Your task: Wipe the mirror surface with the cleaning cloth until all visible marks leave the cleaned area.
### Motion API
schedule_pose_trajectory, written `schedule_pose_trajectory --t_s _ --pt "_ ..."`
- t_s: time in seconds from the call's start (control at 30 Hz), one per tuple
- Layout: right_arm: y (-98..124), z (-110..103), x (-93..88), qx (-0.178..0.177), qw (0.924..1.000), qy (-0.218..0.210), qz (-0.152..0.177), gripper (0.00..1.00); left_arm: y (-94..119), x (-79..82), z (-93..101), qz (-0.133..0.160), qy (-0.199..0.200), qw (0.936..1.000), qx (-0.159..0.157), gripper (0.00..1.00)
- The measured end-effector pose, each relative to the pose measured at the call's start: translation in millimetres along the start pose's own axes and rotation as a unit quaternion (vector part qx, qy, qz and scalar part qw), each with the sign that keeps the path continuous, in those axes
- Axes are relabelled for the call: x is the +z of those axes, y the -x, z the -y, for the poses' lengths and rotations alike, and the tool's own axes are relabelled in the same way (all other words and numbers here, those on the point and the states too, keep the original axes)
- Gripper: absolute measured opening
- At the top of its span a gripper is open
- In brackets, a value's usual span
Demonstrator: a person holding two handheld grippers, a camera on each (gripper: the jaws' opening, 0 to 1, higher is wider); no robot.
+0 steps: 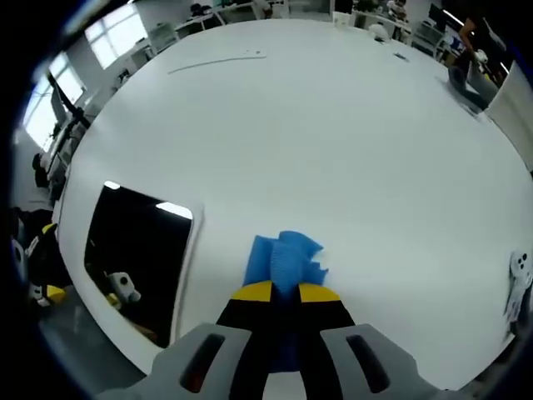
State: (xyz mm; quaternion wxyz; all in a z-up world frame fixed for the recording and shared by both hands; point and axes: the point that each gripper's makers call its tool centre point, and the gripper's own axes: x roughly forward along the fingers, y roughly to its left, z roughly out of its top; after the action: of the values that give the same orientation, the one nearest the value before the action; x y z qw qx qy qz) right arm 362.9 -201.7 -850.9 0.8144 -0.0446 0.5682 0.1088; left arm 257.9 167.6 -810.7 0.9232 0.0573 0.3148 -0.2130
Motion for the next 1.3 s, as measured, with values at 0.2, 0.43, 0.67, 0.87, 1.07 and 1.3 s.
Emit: schedule_pose_trajectory --t_s 0.2,0.43,0.67,0.87,1.07,1.3 --pt "14 2 5.9 0.004 0.9999 -0.009 0.01 0.04 0 -0.3 0.5 -0.001 -0.001 1.0 -0.002 0.99" --pt "28 4 16.0 0.008 0.9995 -0.019 0.023 0.04 0 -0.2 0.8 0.0 -0.004 1.0 -0.002 0.99" --pt "32 6 20.1 0.005 0.9991 -0.03 0.029 0.04 0 -0.1 0.3 0.001 -0.005 1.0 -0.001 0.99" --pt "32 4 20.0 0.006 0.999 -0.032 0.029 0.03 1 0.8 -0.9 0.005 -0.002 1.0 0.002 0.99" --pt "32 5 21.2 0.004 0.9989 -0.035 0.031 0.03 1 2.4 -0.8 0.01 0.004 0.9999 0.001 1.0" --pt "35 5 16.8 0.003 0.9987 -0.043 0.027 0.03 1 4.3 2.7 0.013 0.001 0.9999 -0.005 0.99"
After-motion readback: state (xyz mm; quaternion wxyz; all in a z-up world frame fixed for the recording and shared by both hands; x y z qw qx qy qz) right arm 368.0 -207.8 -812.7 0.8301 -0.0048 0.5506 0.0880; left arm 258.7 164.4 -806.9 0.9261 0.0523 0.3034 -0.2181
